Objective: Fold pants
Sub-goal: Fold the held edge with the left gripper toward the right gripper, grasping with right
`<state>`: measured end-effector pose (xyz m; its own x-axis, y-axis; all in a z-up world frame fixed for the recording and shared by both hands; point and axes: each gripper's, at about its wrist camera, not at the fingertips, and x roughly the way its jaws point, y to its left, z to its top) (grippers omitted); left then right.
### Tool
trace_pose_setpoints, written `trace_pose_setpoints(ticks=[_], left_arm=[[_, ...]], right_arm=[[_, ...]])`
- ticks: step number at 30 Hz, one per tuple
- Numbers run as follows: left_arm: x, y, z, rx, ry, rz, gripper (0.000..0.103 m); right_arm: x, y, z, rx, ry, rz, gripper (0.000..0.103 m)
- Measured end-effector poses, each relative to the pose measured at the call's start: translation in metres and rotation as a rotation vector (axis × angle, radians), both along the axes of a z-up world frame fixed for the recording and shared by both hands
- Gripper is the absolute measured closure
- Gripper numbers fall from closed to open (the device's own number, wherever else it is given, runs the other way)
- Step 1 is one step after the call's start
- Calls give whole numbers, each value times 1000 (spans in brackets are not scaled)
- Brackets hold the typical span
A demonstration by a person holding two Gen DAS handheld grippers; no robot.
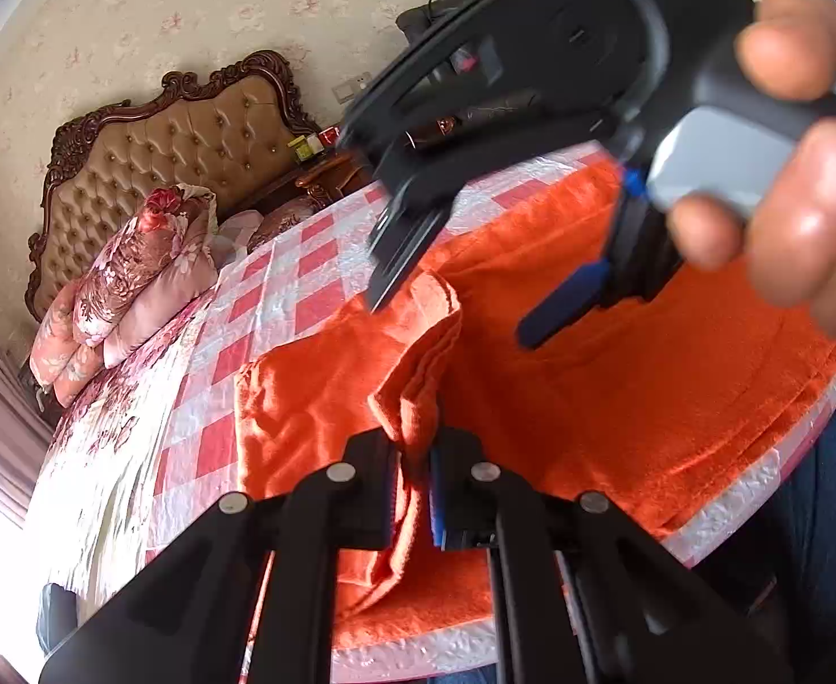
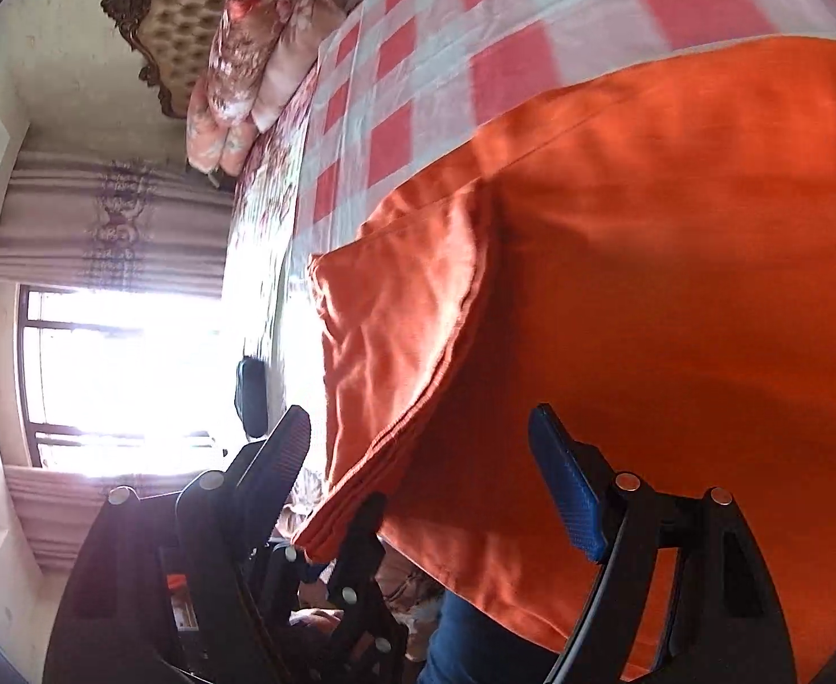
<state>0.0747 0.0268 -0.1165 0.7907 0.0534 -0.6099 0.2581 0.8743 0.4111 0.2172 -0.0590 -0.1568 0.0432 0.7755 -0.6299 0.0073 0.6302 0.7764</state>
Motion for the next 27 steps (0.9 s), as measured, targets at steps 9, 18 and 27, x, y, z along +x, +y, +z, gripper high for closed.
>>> trace_pose_setpoints(ticks=[9, 18, 27], left_arm=[[-18, -11, -3, -13, 8, -54, 94], [-21, -30, -36, -22, 46, -52, 90], [-20, -7, -43, -147, 71, 74, 56]], right_arm=[[23, 46, -1, -122, -87, 52, 98], [8, 35, 1, -348, -239, 62, 97], [-9, 50, 0, -473, -335, 92, 97]])
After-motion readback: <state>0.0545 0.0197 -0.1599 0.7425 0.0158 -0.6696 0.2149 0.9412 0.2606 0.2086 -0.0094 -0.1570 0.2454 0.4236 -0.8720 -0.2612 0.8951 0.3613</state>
